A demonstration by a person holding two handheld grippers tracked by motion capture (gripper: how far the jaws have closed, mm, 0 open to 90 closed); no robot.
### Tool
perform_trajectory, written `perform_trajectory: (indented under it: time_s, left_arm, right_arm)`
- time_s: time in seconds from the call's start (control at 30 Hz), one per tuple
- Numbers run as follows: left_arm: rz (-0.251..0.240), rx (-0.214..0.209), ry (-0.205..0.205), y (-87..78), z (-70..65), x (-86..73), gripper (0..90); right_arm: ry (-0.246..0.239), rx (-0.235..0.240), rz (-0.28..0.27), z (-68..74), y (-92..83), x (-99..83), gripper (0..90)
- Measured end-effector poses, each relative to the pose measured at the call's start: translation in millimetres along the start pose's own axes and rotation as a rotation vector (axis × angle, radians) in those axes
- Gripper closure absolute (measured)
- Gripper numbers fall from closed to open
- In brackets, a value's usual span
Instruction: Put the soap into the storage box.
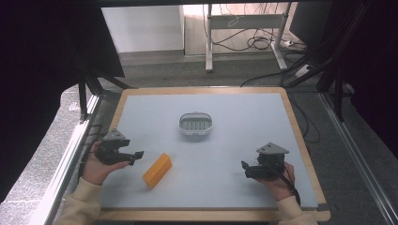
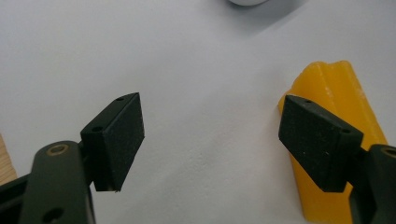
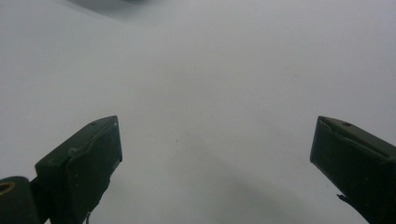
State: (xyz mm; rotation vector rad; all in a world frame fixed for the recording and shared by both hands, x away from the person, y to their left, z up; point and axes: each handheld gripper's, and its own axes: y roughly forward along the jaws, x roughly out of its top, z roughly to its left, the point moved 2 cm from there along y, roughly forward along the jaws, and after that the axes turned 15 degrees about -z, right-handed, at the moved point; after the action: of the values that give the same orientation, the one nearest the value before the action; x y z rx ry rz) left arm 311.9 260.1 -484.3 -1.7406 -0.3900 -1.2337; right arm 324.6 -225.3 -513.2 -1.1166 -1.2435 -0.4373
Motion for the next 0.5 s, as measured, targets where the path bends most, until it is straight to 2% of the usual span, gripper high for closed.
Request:
perform_trajectory:
  time_s: [0.13, 0.2, 0.3, 0.33, 0.5]
  left_arm:
    - [0.001, -0.001, -0.006, -0.7, 0.2, 0.7, 22.6]
    - [0.007, -0.007, -0.017, -1.0, -0.1, 0.8, 23.0]
    - [0.002, -0.014, -0.041, -1.7, -1.6, 2.1, 23.3]
    - [-0.015, -0.035, -0.069, -4.7, -3.9, 5.6, 23.6]
    - [-0.025, -0.044, -0.065, -13.4, -12.3, 15.3, 25.1]
  right_arm:
    - [0.036, -0.003, -0.014, -6.7, 0.4, -1.0, 3.5]
    - [0.071, 0.001, -0.004, -12.3, 2.2, -4.7, 4.2]
    - [0.077, -0.002, -0.005, -13.4, 1.2, -6.0, 4.6]
    - [0.068, -0.004, -0.014, -12.8, -1.1, -5.3, 5.1]
    - [0.053, -0.01, -0.019, -10.7, -2.7, -5.4, 5.9]
